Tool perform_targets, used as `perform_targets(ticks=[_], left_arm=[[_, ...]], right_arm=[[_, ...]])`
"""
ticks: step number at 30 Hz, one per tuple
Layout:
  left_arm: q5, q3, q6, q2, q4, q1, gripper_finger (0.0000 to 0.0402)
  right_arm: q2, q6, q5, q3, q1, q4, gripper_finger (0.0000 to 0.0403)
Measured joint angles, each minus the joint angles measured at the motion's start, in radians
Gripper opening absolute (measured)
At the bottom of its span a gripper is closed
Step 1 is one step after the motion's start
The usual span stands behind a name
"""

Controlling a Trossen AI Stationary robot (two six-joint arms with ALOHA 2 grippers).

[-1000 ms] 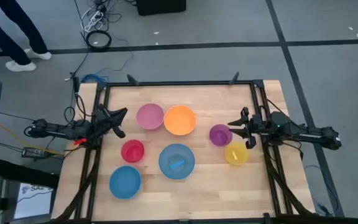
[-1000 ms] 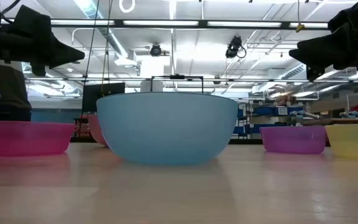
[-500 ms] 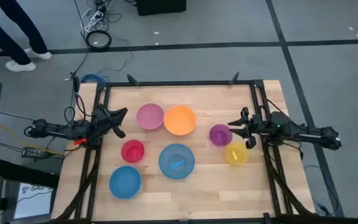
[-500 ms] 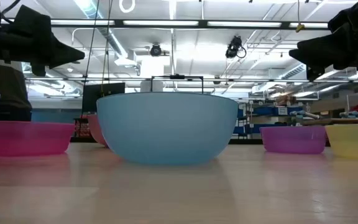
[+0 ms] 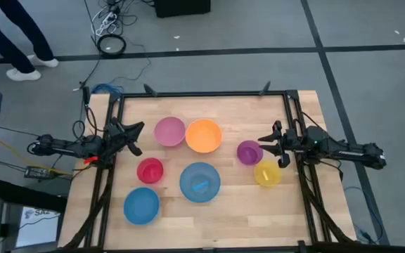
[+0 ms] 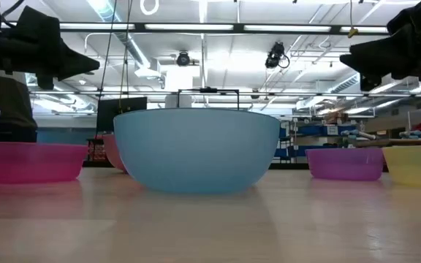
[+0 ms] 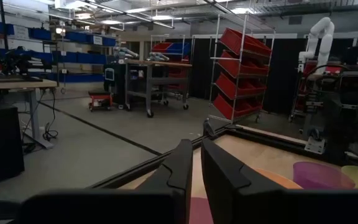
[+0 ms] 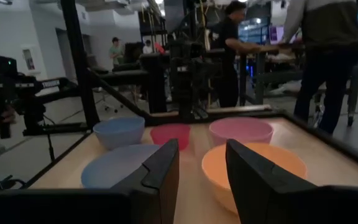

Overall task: Nest bowls inside each other
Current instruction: Stack the orange bowl on top of the light blue bowl

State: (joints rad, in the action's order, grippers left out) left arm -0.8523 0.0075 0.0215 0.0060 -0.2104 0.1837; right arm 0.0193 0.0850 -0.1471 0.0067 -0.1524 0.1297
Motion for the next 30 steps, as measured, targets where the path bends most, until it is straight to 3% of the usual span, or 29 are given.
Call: perform_targets(ticks=[5,9,15,21,30], left_arm=[[0.019,0.000,-0.342,0.000,-0.125,0.000,0.0042],[0.020,0.000,-0.499,0.000,-0.252,0.000,0.0042],[-0.091,0.000,-0.439,0.000,-0.378,-0.001,0.0042],[-0.092,0.000,-0.442,0.000,-0.373,-0.001,0.0042],[-0.067,0.000,-0.418,0.000,-0.293,0.000,0.0042]], right_arm=[[0.000,0.006,0.000,0.000,0.000,0.033,0.0122],[0.000,0.222,-0.037,0.000,0.000,0.070,0.0122],[0.000,0.224,-0.040,0.000,0.000,0.204,0.0122],[0.000,0.209,-0.039,0.000,0.000,0.349,0.0123],[0.000,0.266,0.052,0.004,0.000,0.375,0.0122]])
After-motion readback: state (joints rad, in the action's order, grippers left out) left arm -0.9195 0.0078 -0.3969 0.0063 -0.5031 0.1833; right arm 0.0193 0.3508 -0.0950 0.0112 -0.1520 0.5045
